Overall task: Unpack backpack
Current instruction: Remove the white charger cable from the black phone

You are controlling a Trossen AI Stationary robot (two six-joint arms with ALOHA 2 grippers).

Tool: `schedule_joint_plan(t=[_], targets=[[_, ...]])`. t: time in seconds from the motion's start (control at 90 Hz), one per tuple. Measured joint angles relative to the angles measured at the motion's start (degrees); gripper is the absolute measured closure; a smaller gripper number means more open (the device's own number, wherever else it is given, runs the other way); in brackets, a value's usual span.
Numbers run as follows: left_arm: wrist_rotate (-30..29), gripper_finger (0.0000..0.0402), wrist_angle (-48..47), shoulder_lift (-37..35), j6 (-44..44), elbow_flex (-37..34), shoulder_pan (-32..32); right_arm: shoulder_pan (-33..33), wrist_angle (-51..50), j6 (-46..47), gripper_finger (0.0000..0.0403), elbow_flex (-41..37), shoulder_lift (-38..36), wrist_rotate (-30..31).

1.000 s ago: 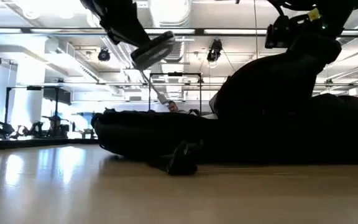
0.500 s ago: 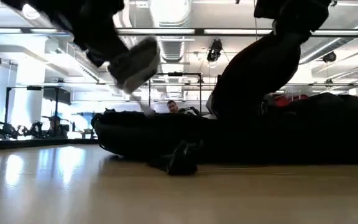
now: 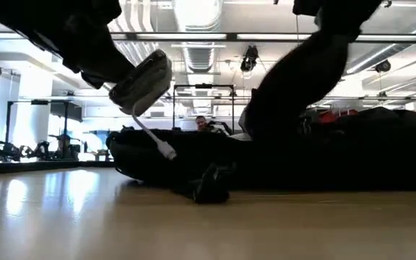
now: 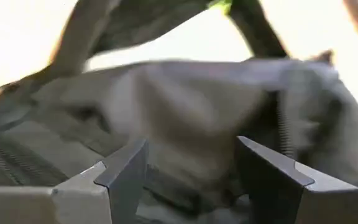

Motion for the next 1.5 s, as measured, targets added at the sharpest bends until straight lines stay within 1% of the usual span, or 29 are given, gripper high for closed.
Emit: schedule_joint_plan(t=[0.033, 0.078, 0.211, 0.289, 0.344, 0.4, 0.489, 0.544, 0.589, 0.667, 0.744, 0.822, 0.933, 1.011, 1.089, 1.178, 1.322, 1.433, 1.5], targets=[[0.0, 0.0401, -0.13, 0.05, 0.02, -0.02, -0.25, 0.0, -1.58, 0.0, 0.0173, -0.02, 0.08, -3.11], [0.0, 0.0401, -0.11, 0.11, 0.02, -0.07, -0.68, 0.02, -4.08, 0.4, 0.0172, -0.07, 0.25, -5.21], [0.05, 0.0401, -0.11, 0.13, -0.42, -0.31, -1.39, 0.15, -12.36, 3.84, 0.0178, 0.3, 0.29, -5.74], [0.02, 0.0401, -0.11, 0.13, -0.87, -0.55, -1.37, 0.27, -15.27, 5.7, 0.0185, 0.16, 0.33, -3.98], [-0.37, 0.0401, -0.09, 0.13, -1.25, -0.77, -1.34, 0.66, -15.09, 6.5, 0.019, -1.34, 0.33, -1.54], [-1.17, 0.0401, -0.15, 0.15, -1.62, -0.99, -1.34, 1.31, -12.73, 7.02, 0.0194, -4.01, 0.44, 0.44], [-1.76, 0.0401, -0.08, 0.15, -2.05, -1.07, -1.37, 2.65, -4.93, 7.51, 0.0199, -9.09, 1.61, 1.74], [-1.79, 0.0401, -0.13, 0.15, -2.18, -1.07, -1.37, 3.4, -1.88, 10.48, 0.0199, -11.66, 2.85, 4.95], [-1.79, 0.0401, -0.13, 0.16, -2.34, -1.07, -1.39, 3.79, -1.24, 12.64, 0.0199, -12.58, 4.12, 7.85], [-1.73, 0.0401, -0.2, 0.17, -2.56, -1.07, -1.39, 4.09, -3.07, 13.12, 0.0199, -12.49, 5.75, 9.88], [-0.46, 0.0401, -0.13, 0.17, -2.44, -1.07, -1.41, 4.2, -8.15, 13.16, 0.0199, -10.21, 6.06, 9.88], [1.87, 0.0401, 0.62, 0.22, -1.78, -1.07, -1.7, 4.24, -14.58, 13.52, 0.0198, -5.86, 5.65, 8.62], [2.41, 0.0401, 2.56, 0.22, -0.43, -1.07, -2.5, 4.24, -22.61, 16.64, 0.0192, 2.02, 5.17, 8.33], [2.16, 0.0401, 2.94, 0.22, 0.27, -1.07, -2.84, 4.24, -26.33, 19.18, 0.0183, 5.98, 5.21, 7.92], [1.95, 0.0401, 2.85, 0.22, 0.7, -1.07, -2.96, 4.24, -27.27, 19.43, 0.0172, 9.3, 5.19, 6.63], [1.47, 0.0401, 2.88, 0.22, 1.25, -1.07, -3.21, 4.24, -27.34, 18.44, 0.0157, 12.75, 5.19, 6.56], [-0.68, 0.0401, 2.88, 0.22, 3.08, -1.07, -3.49, 4.28, -25.85, 18.5, 0.0139, 17.84, 5.19, 9.79], [-2.37, 0.0401, 2.93, 0.22, 5.15, -1.07, -3.51, 4.06, -20.94, 18.51, 0.0131, 18.85, 5.23, 10.83], [-3.03, 0.0401, 2.89, 0.22, 5.89, -1.07, -3.54, 3.6, -20.24, 18.48, 0.013, 18.76, 6.01, 10.8]])
